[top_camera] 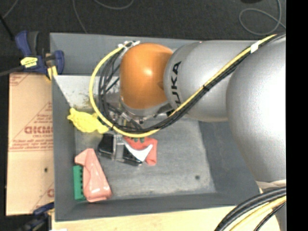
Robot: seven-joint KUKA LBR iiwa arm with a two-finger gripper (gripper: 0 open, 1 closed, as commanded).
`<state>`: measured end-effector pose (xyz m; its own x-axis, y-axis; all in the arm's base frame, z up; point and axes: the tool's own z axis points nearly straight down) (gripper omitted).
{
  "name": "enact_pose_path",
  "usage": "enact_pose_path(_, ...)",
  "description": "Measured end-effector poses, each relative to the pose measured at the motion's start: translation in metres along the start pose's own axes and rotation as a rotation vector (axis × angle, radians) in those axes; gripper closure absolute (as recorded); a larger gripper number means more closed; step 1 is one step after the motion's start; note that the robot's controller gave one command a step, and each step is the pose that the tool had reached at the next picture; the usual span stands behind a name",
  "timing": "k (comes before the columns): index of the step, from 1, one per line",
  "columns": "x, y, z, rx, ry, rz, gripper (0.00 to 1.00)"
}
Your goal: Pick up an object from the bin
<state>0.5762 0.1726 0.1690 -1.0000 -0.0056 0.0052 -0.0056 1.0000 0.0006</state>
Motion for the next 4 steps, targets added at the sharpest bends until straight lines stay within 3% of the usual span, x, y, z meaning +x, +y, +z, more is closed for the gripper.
enact_pose_path(1,-0.002,-0.001,-0.005,-0.001,-0.008,0.005,0.00)
enact_pose_path(2,-0.013,-0.055,0.074,-0.004,-0.005,0.044,0.00)
enact_pose_path(3,-0.007,-0.082,0.091,-0.010,-0.015,0.026,0.00)
enact_pose_path(4,-0.003,-0.077,0.078,-0.006,-0.011,0.192,0.00)
